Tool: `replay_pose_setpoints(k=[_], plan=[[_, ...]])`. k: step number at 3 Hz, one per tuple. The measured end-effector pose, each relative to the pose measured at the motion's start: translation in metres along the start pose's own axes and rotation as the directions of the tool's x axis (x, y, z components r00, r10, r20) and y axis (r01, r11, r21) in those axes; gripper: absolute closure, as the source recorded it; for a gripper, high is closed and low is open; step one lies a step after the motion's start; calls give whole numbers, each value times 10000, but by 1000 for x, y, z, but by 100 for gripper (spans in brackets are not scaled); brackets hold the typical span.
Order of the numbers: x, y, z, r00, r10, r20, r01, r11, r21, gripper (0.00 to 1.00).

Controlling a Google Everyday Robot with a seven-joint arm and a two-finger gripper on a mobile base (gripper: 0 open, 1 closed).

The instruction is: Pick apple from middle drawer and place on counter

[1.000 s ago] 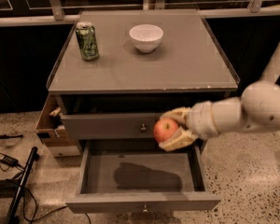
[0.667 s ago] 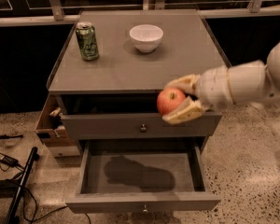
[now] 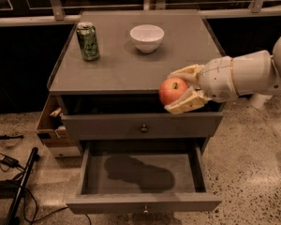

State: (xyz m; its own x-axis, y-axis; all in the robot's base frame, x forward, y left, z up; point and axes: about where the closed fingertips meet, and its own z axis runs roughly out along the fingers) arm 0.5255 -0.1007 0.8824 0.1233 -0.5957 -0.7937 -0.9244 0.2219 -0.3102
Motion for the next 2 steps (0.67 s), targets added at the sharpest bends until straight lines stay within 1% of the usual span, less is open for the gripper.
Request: replay_pose_setpoints(k=[1,2], plan=[[-12,-30,3,10000,17,86,-21,9993,380,100],[-19,-71,15,9992,266,306,-286,9974,659,100]])
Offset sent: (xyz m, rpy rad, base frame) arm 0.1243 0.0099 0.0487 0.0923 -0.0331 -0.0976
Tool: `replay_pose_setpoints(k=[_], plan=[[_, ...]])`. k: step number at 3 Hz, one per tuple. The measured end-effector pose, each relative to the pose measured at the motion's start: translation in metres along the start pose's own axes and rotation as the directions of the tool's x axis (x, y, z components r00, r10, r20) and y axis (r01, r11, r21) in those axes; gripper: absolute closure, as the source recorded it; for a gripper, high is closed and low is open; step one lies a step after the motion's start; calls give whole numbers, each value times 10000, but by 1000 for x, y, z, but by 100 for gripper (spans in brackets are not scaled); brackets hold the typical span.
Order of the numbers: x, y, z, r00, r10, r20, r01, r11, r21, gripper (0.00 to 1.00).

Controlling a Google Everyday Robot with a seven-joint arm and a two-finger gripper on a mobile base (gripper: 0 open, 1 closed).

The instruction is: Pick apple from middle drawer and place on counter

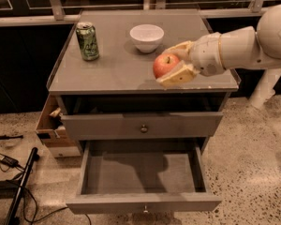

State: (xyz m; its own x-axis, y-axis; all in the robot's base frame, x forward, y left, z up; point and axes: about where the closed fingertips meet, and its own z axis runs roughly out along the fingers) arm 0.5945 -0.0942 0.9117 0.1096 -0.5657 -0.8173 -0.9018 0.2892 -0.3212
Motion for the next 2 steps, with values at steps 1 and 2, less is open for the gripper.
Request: replay_pose_setpoints(k=[1,2], plan=[[1,-44,30,9982,532,272,-537,9984,177,100],[8,-64,50,9947,976,325,-983,9950,195,100]])
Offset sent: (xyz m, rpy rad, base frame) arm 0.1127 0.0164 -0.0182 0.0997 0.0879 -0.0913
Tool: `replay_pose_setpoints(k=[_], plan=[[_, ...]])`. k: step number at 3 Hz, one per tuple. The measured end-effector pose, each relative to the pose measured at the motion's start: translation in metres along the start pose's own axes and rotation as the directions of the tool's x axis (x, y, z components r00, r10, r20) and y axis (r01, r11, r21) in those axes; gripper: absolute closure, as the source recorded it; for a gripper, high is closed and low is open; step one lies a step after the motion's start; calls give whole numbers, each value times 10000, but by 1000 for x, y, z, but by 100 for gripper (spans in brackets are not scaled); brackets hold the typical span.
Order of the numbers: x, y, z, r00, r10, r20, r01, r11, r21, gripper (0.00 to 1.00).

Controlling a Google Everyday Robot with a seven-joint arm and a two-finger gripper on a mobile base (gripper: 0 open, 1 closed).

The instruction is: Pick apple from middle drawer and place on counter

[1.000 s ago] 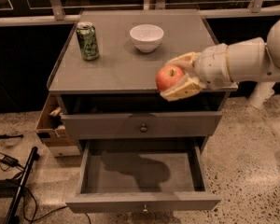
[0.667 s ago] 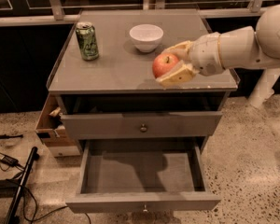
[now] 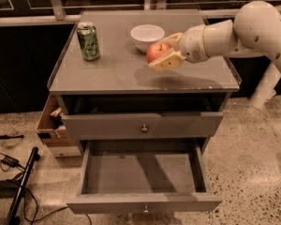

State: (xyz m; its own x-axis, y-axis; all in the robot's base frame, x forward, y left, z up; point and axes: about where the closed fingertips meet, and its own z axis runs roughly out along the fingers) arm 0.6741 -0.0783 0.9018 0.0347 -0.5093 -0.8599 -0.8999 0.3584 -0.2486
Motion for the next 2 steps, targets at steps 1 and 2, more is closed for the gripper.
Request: replay_pose_setpoints(k=[1,2], plan=[[15,-11,13,9978,635,-179,-635,9980,33,100],[33,-18,23,9894,1373,-474,-1371,9905,84,100]])
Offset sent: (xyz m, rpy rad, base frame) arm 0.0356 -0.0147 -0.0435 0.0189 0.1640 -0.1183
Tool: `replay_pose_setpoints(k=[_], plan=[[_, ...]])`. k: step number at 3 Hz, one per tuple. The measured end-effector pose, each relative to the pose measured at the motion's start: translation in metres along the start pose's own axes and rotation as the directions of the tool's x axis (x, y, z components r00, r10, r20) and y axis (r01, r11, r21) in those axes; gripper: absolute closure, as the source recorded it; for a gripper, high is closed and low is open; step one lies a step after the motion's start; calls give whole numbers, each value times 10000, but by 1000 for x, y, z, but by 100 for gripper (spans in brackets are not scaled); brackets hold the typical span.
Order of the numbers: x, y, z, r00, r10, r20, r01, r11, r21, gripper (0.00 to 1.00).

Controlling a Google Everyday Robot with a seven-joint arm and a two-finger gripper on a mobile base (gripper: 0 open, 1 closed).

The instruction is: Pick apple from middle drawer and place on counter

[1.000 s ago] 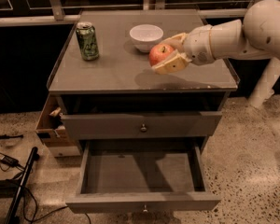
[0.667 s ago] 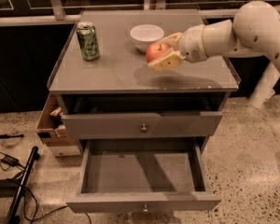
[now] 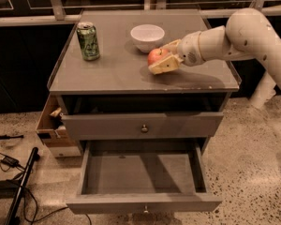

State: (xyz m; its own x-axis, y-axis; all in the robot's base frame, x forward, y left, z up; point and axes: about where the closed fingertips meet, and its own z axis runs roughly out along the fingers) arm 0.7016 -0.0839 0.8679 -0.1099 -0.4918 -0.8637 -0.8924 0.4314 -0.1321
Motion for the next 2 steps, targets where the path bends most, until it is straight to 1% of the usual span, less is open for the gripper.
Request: replay_pose_setpoints(k=[2], plan=[[21,-7,10,9961,843,-276,-843,9964,3,100]])
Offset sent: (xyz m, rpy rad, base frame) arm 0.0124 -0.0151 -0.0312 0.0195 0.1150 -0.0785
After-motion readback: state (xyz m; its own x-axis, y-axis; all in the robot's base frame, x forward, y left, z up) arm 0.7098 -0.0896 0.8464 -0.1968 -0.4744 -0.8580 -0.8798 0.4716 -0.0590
